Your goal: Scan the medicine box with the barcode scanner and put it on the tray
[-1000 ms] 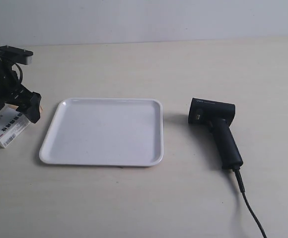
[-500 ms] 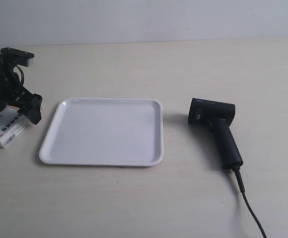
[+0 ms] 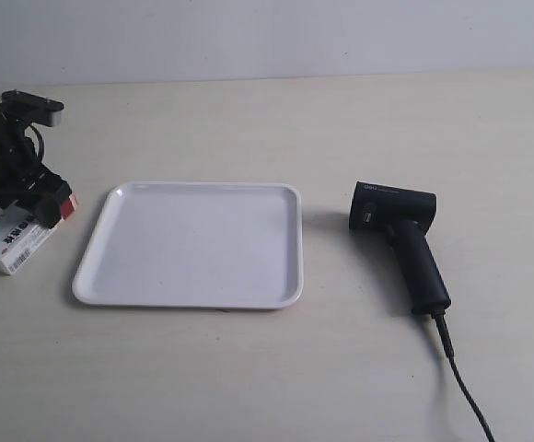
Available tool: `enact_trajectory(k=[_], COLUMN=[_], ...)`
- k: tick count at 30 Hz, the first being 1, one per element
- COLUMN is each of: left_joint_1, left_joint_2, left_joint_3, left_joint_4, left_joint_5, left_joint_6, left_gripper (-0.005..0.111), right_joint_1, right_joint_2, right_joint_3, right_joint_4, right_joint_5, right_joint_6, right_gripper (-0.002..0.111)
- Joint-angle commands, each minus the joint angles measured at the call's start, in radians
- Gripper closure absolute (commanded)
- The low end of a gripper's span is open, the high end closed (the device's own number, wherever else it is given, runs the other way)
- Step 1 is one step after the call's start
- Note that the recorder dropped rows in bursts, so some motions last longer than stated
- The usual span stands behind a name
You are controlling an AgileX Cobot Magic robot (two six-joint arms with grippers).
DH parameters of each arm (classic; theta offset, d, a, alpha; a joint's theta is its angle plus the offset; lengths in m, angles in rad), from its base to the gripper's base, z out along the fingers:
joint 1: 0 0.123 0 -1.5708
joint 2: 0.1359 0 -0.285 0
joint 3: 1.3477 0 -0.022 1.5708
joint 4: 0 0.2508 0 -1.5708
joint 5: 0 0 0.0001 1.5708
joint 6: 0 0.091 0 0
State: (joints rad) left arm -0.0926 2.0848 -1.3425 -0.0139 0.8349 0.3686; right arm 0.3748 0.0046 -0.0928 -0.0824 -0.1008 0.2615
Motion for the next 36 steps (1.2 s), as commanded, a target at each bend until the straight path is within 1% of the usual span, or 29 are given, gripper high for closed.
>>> enact_trajectory(k=[1, 11, 12, 14, 15, 18, 23, 27, 30, 32, 36], left_joint_1=[0.002, 0.002, 0.002, 0.002, 0.002, 0.002, 0.002, 0.002, 0.002, 0.002, 0.002], left_joint_2=[0.017, 0.044, 0.044, 0.044, 0.044, 0.042, 0.011, -0.041, -0.085, -0.116, -0.161], left_joint_3=[0.001, 0.001, 0.001, 0.001, 0.001, 0.001, -0.001, -0.006, -0.006, -0.006, -0.006], left_joint_4=[0.0, 0.0, 0.0, 0.0, 0.0, 0.014, 0.014, 0.007, -0.02, -0.038, -0.076], left_joint_5=[0.01, 0.011, 0.011, 0.019, 0.021, 0.025, 0.023, 0.025, 0.03, 0.032, 0.048], left_joint_6=[-0.006, -0.01, -0.01, -0.01, -0.01, -0.01, -0.019, -0.056, -0.069, -0.082, -0.082], left_gripper=[0.054, 0.055, 0.058, 0.072, 0.084, 0.107, 0.107, 0.107, 0.107, 0.107, 0.107], right_joint_1=[0.003, 0.003, 0.003, 0.003, 0.003, 0.003, 0.003, 0.003, 0.003, 0.003, 0.003], right_joint_2=[-0.005, -0.005, -0.005, -0.005, -0.005, -0.005, -0.005, -0.005, -0.005, -0.005, -0.005], right_joint_3=[-0.005, -0.005, -0.005, -0.005, -0.005, -0.005, -0.005, -0.005, -0.005, -0.013, -0.077], right_joint_4=[-0.007, -0.007, -0.007, -0.007, -0.007, -0.005, -0.003, 0.0, 0.0, 0.0, 0.0], right_joint_5=[0.001, 0.001, -0.001, -0.001, -0.001, -0.003, -0.007, -0.007, 0.013, 0.058, 0.222], right_joint_6=[0.0, 0.0, 0.0, 0.0, 0.0, 0.0, 0.011, 0.13, 0.15, 0.15, 0.15], right_gripper=[0.108, 0.108, 0.108, 0.108, 0.108, 0.108, 0.108, 0.108, 0.108, 0.108, 0.108])
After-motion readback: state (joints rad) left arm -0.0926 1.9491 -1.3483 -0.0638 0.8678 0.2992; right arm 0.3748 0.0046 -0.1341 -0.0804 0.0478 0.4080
